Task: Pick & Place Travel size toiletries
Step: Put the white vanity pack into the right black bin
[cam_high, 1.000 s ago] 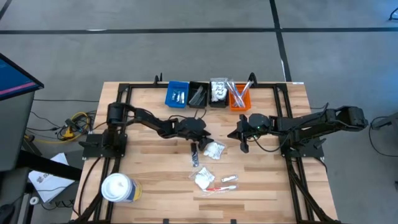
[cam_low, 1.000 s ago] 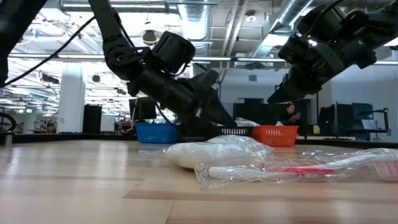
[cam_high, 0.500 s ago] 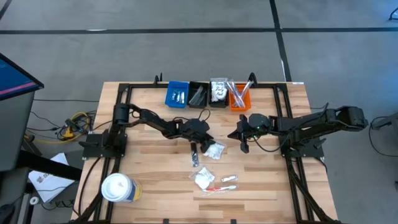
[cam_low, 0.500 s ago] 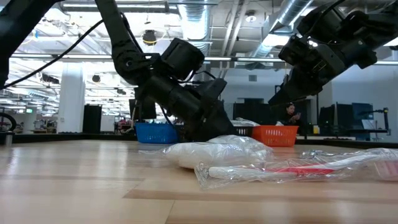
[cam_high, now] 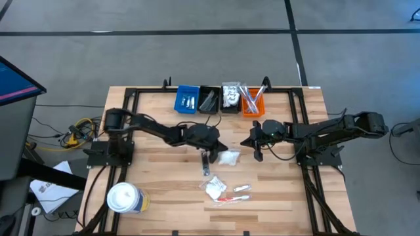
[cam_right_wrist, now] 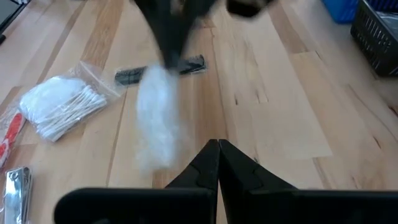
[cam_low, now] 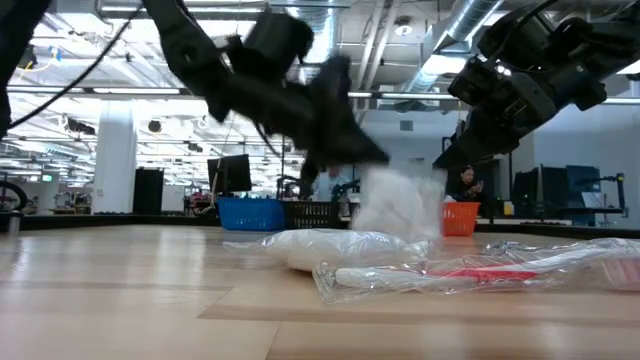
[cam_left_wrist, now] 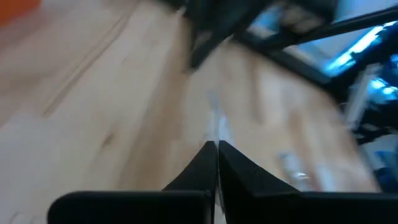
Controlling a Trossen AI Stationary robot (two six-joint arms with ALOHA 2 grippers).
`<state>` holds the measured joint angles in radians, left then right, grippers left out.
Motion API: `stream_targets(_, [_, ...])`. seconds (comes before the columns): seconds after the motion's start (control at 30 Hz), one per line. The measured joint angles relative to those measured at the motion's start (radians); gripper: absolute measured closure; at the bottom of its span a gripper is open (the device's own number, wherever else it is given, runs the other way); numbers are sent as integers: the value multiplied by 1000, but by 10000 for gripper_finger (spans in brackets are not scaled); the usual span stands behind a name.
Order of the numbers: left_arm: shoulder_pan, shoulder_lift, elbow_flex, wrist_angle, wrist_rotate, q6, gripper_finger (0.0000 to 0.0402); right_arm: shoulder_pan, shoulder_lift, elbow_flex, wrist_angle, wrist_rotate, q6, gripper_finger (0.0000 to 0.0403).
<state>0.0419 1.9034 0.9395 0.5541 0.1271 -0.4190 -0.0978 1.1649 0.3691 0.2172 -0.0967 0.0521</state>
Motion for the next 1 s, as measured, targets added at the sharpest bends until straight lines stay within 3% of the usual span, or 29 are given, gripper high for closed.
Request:
stream_targets(0.43, [-142,-265,-76,1,-20,131,401,0,23,0,17,-9,-20,402])
stream_targets(0.53, [-149,-279,-75,9,-11,131,401,16,43,1,43,-10,-42,402])
stream_targets(0.7, [-149,-281,-77,36,89,72,401,87,51,1,122,-16,-70,402])
stream_targets(1.0, [-160,-281,-76,58,189,40,401,202,-51,76,102,-131,-56,402])
